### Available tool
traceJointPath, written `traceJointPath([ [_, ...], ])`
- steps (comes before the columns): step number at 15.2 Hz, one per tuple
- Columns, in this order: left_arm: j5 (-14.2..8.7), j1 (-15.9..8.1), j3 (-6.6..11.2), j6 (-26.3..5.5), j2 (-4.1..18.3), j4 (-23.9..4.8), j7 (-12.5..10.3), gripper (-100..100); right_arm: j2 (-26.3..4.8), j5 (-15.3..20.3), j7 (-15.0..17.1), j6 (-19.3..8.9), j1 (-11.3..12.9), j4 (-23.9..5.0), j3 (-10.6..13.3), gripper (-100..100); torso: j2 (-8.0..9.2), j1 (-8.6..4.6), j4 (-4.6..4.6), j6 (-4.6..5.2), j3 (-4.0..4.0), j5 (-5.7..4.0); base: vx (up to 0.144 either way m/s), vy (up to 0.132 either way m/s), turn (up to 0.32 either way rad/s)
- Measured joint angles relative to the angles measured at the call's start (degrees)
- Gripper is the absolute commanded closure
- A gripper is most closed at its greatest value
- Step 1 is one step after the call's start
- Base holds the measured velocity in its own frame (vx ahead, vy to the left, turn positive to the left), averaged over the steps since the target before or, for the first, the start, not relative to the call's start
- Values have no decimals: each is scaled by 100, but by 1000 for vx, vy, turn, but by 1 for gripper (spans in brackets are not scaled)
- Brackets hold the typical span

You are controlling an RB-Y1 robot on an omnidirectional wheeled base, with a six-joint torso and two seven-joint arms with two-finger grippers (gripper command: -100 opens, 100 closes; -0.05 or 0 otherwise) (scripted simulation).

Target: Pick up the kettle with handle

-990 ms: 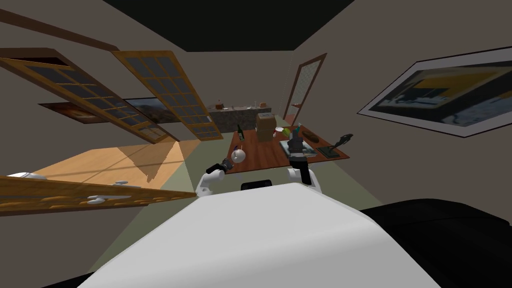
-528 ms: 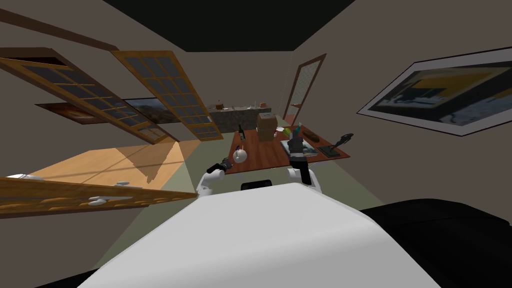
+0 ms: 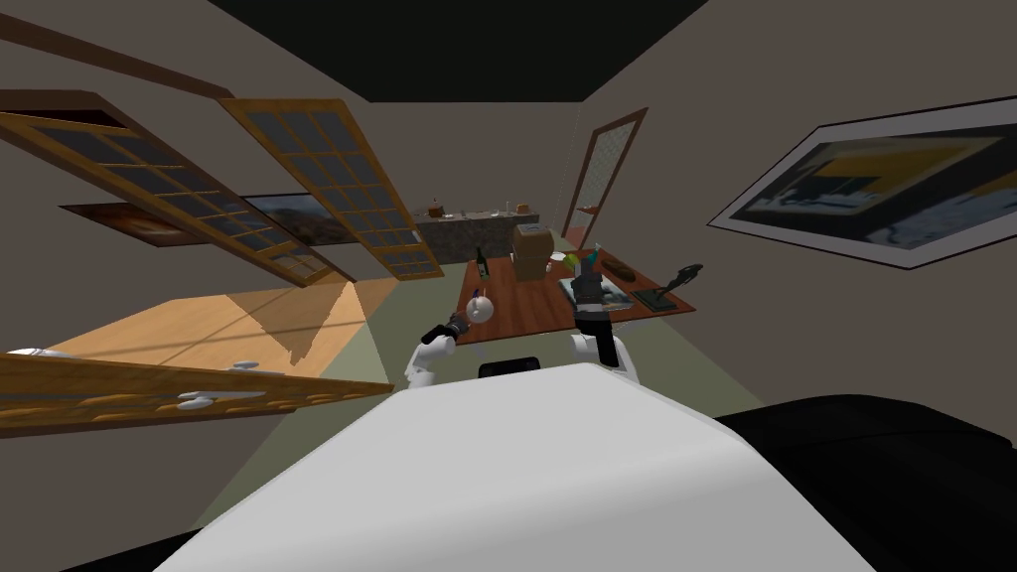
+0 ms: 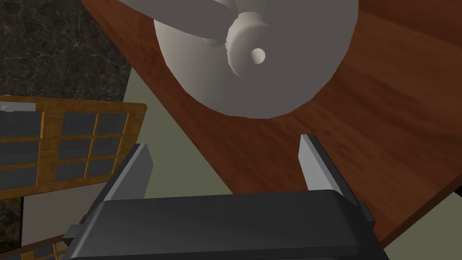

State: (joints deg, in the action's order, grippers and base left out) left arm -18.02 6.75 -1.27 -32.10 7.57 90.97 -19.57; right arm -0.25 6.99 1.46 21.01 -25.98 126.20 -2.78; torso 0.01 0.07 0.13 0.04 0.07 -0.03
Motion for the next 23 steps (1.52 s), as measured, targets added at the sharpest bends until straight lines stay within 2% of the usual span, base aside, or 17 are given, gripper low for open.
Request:
traceJointPath([
  [7, -28, -69, 1, 63, -610, -98, 14, -100, 0, 0, 0, 0, 0, 0, 0, 0, 0, -13, 0, 0, 0, -3, 0, 1, 0],
  [9, -17, -117, 33, 75, -630, -157, 6, -100, 0, 0, 0, 0, 1, 0, 1, 0, 1, -11, 0, 2, 0, -3, -10, 3, -113],
  [17, 57, -540, 366, 364, -671, -843, -67, -100, 0, 0, 0, 0, 1, 0, 1, 0, 7, -7, 2, 1, 4, -2, -19, 9, -97],
  [18, 60, -553, 377, 375, -673, -863, -71, 100, 0, 0, 0, 0, 0, 0, 0, 0, 5, -7, 1, 0, 3, -2, 9, 2, 148],
  [23, 13, -315, 182, 223, -644, -492, -28, 100, 0, 0, 0, 0, -1, 0, 0, 0, -7, -21, 3, 4, -1, -4, 21, -10, 116],
])
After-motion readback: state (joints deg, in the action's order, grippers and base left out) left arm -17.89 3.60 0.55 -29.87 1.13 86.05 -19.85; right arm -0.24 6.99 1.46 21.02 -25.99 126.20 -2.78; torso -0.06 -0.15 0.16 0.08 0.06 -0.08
